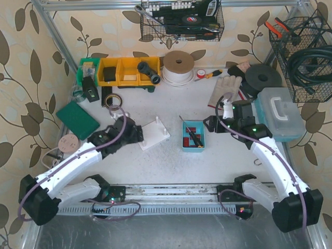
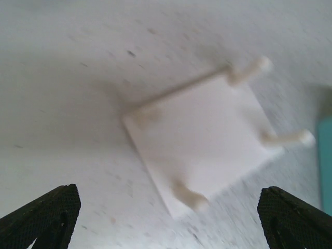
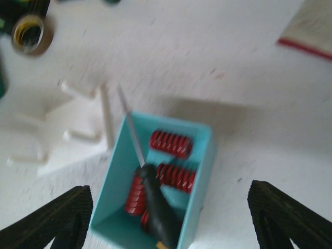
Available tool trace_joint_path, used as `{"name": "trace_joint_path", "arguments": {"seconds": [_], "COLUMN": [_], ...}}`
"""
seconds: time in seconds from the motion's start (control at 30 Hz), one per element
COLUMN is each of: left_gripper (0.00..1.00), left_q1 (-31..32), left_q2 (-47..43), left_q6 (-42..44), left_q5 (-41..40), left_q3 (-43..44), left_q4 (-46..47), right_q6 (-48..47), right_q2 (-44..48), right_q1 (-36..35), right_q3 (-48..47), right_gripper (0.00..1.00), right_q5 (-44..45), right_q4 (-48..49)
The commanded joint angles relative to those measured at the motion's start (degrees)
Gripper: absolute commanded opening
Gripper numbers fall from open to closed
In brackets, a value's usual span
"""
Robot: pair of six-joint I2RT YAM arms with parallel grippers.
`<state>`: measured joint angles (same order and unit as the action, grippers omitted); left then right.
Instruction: Install the large spring
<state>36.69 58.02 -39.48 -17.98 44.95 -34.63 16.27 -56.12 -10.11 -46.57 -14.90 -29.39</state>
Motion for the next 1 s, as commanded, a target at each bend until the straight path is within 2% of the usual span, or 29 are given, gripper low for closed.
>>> {"name": "trace_joint_path", "arguments": {"seconds": [0.0,0.17,0.27,0.37,0.47,0.6,0.77,0.97], "left_gripper": [0.96,0.96,0.97,0.98,0.98,0.98,0.97,0.91], "left_q1": [9.6,11.6,11.6,11.6,11.5,11.5,11.5,11.5], "left_q2": [-3.9,-6.5,-9.5,-12.5,-16.4,-21.3,-17.5,-12.2], "left_q6": [-9.3,-9.3,-9.7,-13.2,-15.9,-11.3,-11.1,-7.2], "left_q5": [-4.1,-3.1,-2.4,-6.0,-9.3,-6.2,-4.7,1.0], "left_q3": [-3.7,-8.0,-11.3,-12.8,-14.9,-17.3,-15.2,-15.1], "left_q4": [3.9,9.9,13.2,10.7,9.5,13.3,12.8,19.6], "right_q6": [-2.4,-1.7,-1.6,-1.9,-2.6,-3.7,-4.5,-5.2], "right_q2": [-0.3,-3.4,-7.4,-11.7,-14.9,-19.0,-23.5,-28.0], "right_q1": [-5.5,-11.7,-15.0,-16.2,-17.0,-17.2,-17.6,-18.1], "right_q3": [-2.5,-3.9,-6.1,-6.9,-7.7,-9.7,-11.5,-12.1], "right_gripper": [0.81,0.8,0.74,0.68,0.68,0.68,0.69,0.69], "right_q5": [-3.1,-1.1,2.1,3.1,4.1,5.0,5.2,6.8], "right_q4": [-9.4,-10.7,-12.1,-11.8,-10.9,-9.9,-8.4,-7.1]}}
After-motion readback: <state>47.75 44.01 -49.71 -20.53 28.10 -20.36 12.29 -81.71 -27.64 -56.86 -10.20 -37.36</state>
